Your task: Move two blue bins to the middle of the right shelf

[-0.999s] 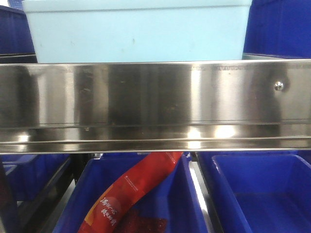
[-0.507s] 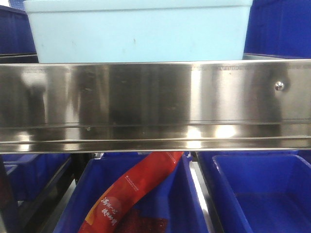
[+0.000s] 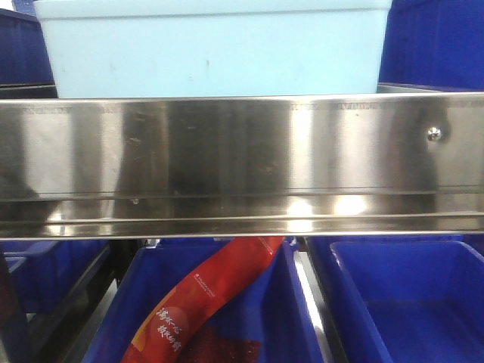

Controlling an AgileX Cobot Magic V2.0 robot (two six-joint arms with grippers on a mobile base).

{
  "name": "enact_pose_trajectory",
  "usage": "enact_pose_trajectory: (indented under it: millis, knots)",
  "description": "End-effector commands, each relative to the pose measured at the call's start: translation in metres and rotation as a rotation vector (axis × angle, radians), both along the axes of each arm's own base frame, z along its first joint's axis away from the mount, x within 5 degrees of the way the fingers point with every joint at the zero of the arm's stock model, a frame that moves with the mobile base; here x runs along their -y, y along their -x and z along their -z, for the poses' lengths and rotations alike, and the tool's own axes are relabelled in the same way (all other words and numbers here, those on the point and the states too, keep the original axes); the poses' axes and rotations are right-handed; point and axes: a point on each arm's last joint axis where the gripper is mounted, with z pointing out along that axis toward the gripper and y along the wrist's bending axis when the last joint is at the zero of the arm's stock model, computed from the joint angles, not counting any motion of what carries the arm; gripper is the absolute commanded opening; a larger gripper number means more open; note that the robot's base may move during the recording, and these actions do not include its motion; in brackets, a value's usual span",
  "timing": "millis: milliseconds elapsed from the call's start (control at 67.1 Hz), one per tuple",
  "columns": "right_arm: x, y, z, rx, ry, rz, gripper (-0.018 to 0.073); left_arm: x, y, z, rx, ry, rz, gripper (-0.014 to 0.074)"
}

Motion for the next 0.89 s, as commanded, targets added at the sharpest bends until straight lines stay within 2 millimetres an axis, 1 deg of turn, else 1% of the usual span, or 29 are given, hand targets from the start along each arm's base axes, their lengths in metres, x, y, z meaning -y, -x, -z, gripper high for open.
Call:
enact_pose_trajectory:
  millis: [0, 760, 879]
  knots:
    - [0.0007, 0.0007, -0.0021, 0.031, 0.006, 0.008, -0.0162, 0.0, 0.0005, -0.0029, 0.032, 0.012, -0.001, -0.0111]
    - [0.0007, 0.0007, -0.0021, 0.031, 0.006, 0.008, -0.0162, 0.0, 0.0005, -0.0029, 0.032, 0.012, -0.001, -0.0111]
    - [0.0023, -0.0004, -0.0005, 0.031, 0.033, 0.046, -0.0162, 0.0, 0.0005, -0.0029, 0.032, 0.012, -0.001, -0.0111]
